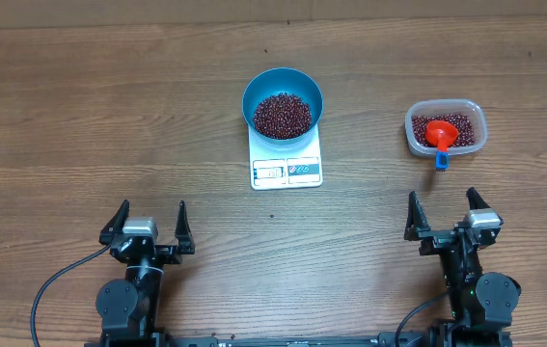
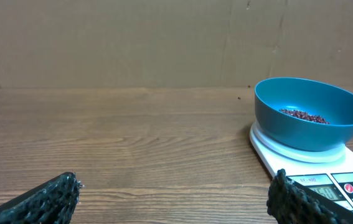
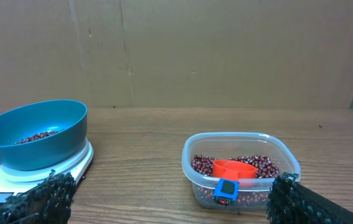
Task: Scoop item into bowl and weigh 150g on scale
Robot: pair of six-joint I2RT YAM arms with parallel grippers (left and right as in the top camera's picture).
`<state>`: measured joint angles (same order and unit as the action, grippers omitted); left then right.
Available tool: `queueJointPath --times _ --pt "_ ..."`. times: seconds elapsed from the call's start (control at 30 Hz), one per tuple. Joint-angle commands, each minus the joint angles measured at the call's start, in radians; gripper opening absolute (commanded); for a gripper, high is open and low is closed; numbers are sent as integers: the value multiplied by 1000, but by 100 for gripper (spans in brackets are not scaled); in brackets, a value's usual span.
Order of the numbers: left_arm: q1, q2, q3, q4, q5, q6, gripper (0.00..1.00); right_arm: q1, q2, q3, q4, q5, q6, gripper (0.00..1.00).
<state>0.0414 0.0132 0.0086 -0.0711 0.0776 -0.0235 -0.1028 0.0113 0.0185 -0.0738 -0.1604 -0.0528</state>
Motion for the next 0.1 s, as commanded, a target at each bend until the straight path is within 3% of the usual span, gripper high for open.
queueJointPath --times 0.0,0.07 --pt "5 -10 -4 -3 -6 9 100 7 -8 -11 5 -6 -1 100" --pt "5 -10 -4 -3 -6 9 100 7 -8 -11 5 -6 -1 100"
